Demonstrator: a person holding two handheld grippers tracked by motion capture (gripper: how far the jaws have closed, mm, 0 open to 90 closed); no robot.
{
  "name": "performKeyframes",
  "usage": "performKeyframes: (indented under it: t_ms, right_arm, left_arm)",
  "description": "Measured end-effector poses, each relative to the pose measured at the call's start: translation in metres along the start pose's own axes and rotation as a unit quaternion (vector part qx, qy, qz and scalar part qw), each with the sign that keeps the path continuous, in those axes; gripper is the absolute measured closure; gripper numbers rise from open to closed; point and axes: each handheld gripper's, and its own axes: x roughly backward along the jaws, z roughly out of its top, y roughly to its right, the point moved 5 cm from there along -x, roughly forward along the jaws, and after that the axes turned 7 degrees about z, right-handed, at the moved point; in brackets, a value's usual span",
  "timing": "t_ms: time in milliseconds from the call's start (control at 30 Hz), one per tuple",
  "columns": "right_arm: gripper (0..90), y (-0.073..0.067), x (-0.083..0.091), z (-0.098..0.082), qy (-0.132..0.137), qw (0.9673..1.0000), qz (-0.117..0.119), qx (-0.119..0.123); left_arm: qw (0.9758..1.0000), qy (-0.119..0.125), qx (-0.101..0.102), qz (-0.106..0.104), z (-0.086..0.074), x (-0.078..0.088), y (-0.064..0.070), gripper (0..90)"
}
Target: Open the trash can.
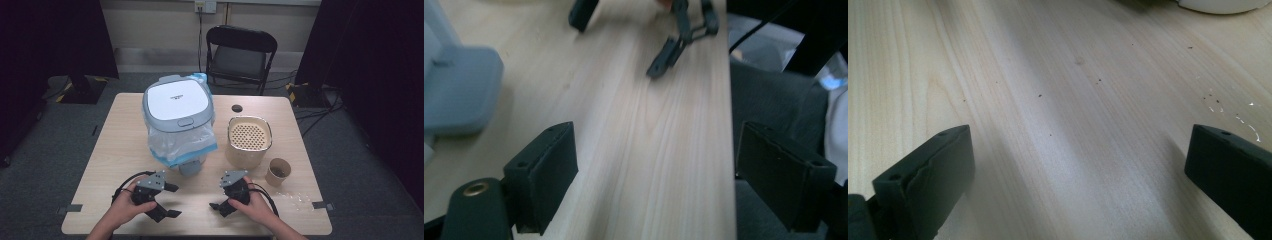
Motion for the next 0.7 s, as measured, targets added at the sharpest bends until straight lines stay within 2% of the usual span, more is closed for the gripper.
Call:
performKeyframes:
  t_ms: [67, 233, 333, 367, 400, 467, 700]
  right_arm:
    - [0.0, 0.0, 0.0, 0.0, 0.0, 1.0, 0.0, 0.0]
    - [0.0, 0.0, 0.0, 0.0, 0.0, 1.0, 0.0, 0.0]
    - [0.0, 0.0, 0.0, 0.0, 0.001, 1.0, 0.0, 0.001]
    - [0.0, 0.0, 0.0, 0.0, 0.001, 1.0, 0.0, 0.0]
    - [0.0, 0.0, 0.0, 0.0, 0.001, 1.0, 0.0, 0.0]
    - [0.0, 0.0, 0.0, 0.0, 0.0, 1.0, -0.001, 0.001]
    - [0.0, 0.0, 0.0, 0.0, 0.0, 1.0, -0.001, 0.001]
  left_arm:
    - [1.0, 0.001, -0.003, 0.004, 0.011, 0.008, 0.0, 16.5]
    - [1.0, -0.003, -0.003, 0.001, 0.024, 0.017, 0.001, 16.6]
    - [1.0, 0.006, -0.006, 0.0, 0.035, 0.024, 0.002, 16.5]
    - [0.9998, 0.017, -0.007, -0.002, 0.042, 0.029, 0.002, 16.6]
    - [0.9998, 0.017, -0.007, -0.002, 0.042, 0.029, 0.002, 16.6]
    - [0.9998, 0.019, -0.01, 0.005, 0.052, 0.037, 0.001, 16.6]
    - [0.9996, 0.018, -0.018, 0.011, 0.071, 0.05, -0.001, 16.6]
